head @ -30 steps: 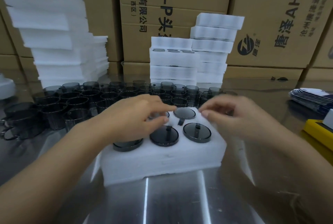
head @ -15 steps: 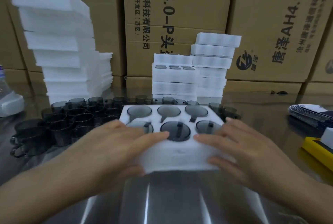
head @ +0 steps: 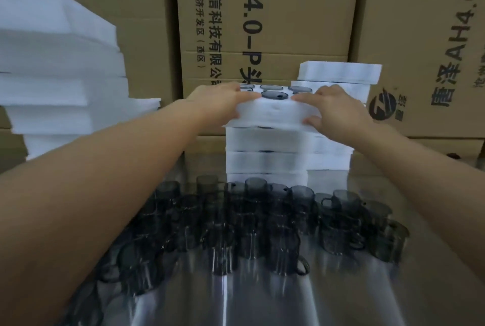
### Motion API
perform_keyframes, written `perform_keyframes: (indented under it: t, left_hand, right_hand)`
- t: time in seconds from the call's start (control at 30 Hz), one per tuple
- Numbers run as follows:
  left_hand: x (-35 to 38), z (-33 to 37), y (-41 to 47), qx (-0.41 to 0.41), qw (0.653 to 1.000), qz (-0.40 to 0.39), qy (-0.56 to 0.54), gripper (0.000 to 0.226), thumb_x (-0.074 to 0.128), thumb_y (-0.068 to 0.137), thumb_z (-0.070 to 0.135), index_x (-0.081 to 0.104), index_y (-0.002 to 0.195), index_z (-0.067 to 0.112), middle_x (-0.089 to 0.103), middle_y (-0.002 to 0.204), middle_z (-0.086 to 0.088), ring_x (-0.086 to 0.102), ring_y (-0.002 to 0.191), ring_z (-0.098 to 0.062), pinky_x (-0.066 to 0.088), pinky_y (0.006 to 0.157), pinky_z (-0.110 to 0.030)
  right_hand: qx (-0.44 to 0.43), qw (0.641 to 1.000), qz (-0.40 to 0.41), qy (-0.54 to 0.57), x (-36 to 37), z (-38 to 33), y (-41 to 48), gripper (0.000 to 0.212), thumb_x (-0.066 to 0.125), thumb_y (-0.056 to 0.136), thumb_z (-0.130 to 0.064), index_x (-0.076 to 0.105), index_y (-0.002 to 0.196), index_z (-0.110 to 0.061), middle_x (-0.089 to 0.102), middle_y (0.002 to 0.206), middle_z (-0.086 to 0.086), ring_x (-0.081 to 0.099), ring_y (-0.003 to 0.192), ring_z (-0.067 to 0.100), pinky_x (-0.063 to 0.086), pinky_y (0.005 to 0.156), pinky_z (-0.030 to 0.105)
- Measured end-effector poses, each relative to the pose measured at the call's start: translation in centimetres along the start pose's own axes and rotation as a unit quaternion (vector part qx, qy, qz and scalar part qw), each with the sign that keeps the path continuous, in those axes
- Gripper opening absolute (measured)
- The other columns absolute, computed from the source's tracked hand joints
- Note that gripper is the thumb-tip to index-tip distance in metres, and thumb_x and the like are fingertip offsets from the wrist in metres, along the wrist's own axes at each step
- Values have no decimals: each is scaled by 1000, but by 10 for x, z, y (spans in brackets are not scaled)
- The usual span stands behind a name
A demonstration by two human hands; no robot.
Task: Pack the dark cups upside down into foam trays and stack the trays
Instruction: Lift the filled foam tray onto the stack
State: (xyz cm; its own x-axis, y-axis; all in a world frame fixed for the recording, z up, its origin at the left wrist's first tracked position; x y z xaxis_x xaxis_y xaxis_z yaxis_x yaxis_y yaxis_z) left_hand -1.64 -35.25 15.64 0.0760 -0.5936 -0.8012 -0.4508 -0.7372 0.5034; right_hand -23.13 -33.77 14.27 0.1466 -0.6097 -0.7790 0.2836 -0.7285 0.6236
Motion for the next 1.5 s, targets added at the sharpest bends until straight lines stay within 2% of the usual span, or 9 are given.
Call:
perform_keyframes:
  t: [0.6,0.7,0.83,0.93,1.03,1.17,1.3,1.37,1.5]
  left_hand:
    - [83,-15,65,-75,996,6,-45,56,45,99,18,27,146,41,46,125,-1,44,118,-22,37,75,-34]
    - [95,-5,58,-114,991,-18,-62,74,41,94,-1,13,150,39,23,154,0,18,143,-20,41,93,-40]
    - [87,-3,39,-97,986,-112,-75,87,42,92,-3,-8,150,38,-18,160,3,-12,147,-19,18,116,-47]
    - [55,-19,11,-27,996,-89,-2,75,52,92,20,8,151,37,-2,162,2,3,148,-20,12,118,-44]
    - [-13,-60,-21,8,991,69,116,53,59,86,22,48,137,27,38,151,-3,33,138,-24,21,114,-44]
    - [-96,-152,-51,-175,951,183,175,47,65,77,12,59,124,10,46,138,-17,36,132,-35,22,109,-50]
    - [-97,-221,-75,-407,903,52,128,76,58,90,41,21,150,13,7,159,-15,0,147,-31,4,115,-57]
    - [-92,-232,-79,-431,894,40,118,82,58,90,44,13,151,13,8,158,-16,4,146,-33,7,114,-58]
    - [-97,-233,-77,-410,897,99,135,59,67,84,18,35,132,3,35,136,-24,30,129,-38,22,107,-65]
  right_hand:
    - [76,995,-14,65,91,39,70,51,49,97,-17,40,143,-37,42,135,7,36,127,28,42,92,39]
    - [101,992,-60,48,96,33,64,59,42,99,-13,25,149,-38,27,152,4,21,141,25,37,104,41]
    - [118,982,-147,18,79,14,37,75,42,98,-16,-6,153,-33,-17,160,-1,-12,148,28,9,119,49]
    - [144,978,-32,149,56,-7,-17,65,48,97,-22,16,153,-22,5,161,6,4,147,24,14,118,39]
    - [143,955,59,252,46,-26,-91,36,59,90,-15,57,125,-23,51,131,3,37,123,17,30,98,28]
    - [140,970,53,191,49,-41,-150,28,78,73,-4,71,93,-23,55,92,-4,50,93,22,40,82,39]
    - [109,984,-35,138,55,-48,-150,20,68,86,-28,64,104,-36,47,99,-14,51,106,16,38,93,34]
    - [109,983,-43,140,60,-48,-143,19,57,92,-37,57,110,-42,44,102,-19,44,110,8,33,96,26]
    - [144,974,-32,173,66,-50,-134,21,60,90,-32,63,110,-35,46,99,-18,44,104,9,32,94,26]
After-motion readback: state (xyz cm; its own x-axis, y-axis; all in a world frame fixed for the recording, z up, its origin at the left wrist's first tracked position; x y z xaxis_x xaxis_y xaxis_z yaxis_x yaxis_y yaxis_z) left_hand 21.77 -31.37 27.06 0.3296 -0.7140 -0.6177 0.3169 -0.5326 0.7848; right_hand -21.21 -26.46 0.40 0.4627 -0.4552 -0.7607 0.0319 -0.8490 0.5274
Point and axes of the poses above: each hand's wrist, its own y-axis towards the middle knuckle, its own x-axis out of the palm, z = x × y, the point moved 5 cm from there along y, towards the middle knuckle
